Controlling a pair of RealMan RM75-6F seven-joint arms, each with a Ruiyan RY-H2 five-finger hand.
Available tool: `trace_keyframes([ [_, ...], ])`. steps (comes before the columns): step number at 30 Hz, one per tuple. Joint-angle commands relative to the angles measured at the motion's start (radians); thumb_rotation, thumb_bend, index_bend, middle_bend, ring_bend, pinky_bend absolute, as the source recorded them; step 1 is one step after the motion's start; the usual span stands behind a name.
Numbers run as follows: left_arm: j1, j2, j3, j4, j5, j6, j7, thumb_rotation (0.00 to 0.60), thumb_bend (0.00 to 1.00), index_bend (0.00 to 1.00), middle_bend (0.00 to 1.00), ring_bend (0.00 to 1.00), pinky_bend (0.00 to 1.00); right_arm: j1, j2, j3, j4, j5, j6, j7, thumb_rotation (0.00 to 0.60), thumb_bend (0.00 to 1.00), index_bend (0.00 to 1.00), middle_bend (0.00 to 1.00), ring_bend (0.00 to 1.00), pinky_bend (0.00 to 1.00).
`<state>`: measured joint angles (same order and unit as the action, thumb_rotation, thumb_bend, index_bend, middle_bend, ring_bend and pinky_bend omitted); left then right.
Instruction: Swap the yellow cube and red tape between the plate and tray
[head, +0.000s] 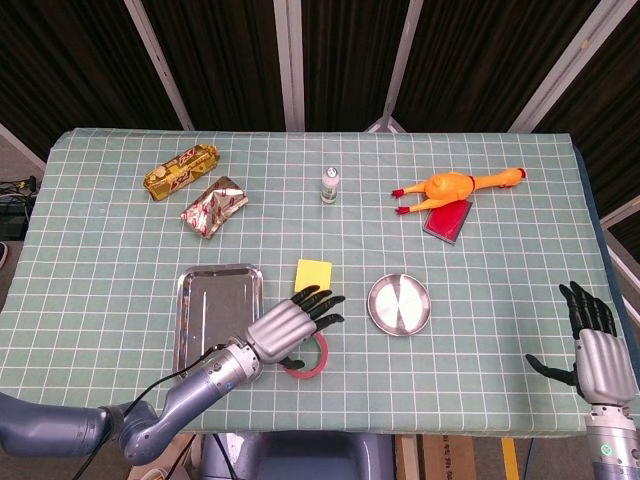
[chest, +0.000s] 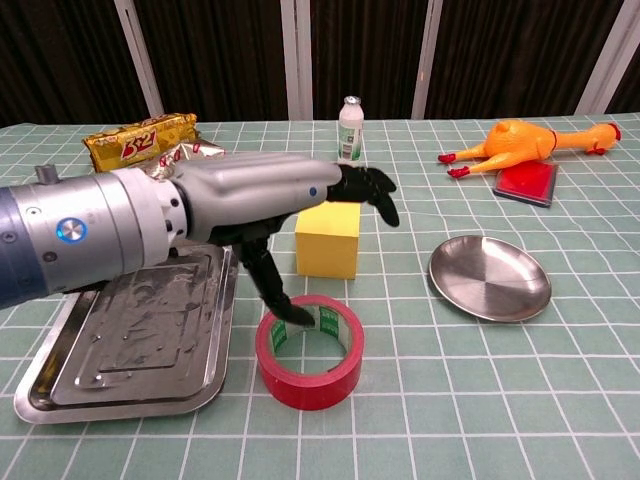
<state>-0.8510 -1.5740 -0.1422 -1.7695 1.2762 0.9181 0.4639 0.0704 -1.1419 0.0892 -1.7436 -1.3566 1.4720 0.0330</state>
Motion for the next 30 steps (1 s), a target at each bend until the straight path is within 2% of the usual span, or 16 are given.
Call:
trace_keyframes([
  [1, -0.011, -0.046, -0.03, 0.07, 0.009, 0.041, 0.04, 0.6, 0.01, 0.19, 0.0, 0.0, 0.0, 0.0, -0.003, 0.003, 0.003, 0.006, -0.004, -0.003, 0.6, 0.0, 0.0, 0.0, 0.0, 0.0],
  [7, -0.06, -0.119, -0.074, 0.185, -0.042, 0.027, 0.072, 0.6, 0.01, 0.19, 0.0, 0.0, 0.0, 0.001, -0.008, 0.01, 0.006, 0.02, -0.013, -0.015, 0.6, 0.0, 0.0, 0.0, 0.0, 0.0],
  [13, -0.093, -0.183, -0.096, 0.303, -0.077, 0.006, 0.06, 0.6, 0.01, 0.19, 0.0, 0.0, 0.0, -0.001, -0.008, 0.016, 0.006, 0.032, -0.017, -0.019, 0.6, 0.0, 0.0, 0.0, 0.0, 0.0],
  [24, -0.129, -0.276, -0.104, 0.483, -0.098, -0.011, 0.016, 0.6, 0.01, 0.19, 0.0, 0.0, 0.02, -0.003, -0.005, 0.02, 0.005, 0.038, -0.027, -0.014, 0.6, 0.0, 0.0, 0.0, 0.0, 0.0],
  [28, -0.136, -0.298, -0.106, 0.524, -0.112, -0.015, 0.016, 0.6, 0.11, 0.2, 0.03, 0.0, 0.1, -0.004, -0.004, 0.023, 0.004, 0.04, -0.029, -0.011, 0.6, 0.0, 0.0, 0.0, 0.0, 0.0],
  [30, -0.138, -0.31, -0.106, 0.546, -0.103, -0.007, 0.004, 0.6, 0.13, 0.2, 0.04, 0.0, 0.11, -0.005, -0.004, 0.024, 0.002, 0.042, -0.03, -0.009, 0.6, 0.0, 0.0, 0.0, 0.0, 0.0],
])
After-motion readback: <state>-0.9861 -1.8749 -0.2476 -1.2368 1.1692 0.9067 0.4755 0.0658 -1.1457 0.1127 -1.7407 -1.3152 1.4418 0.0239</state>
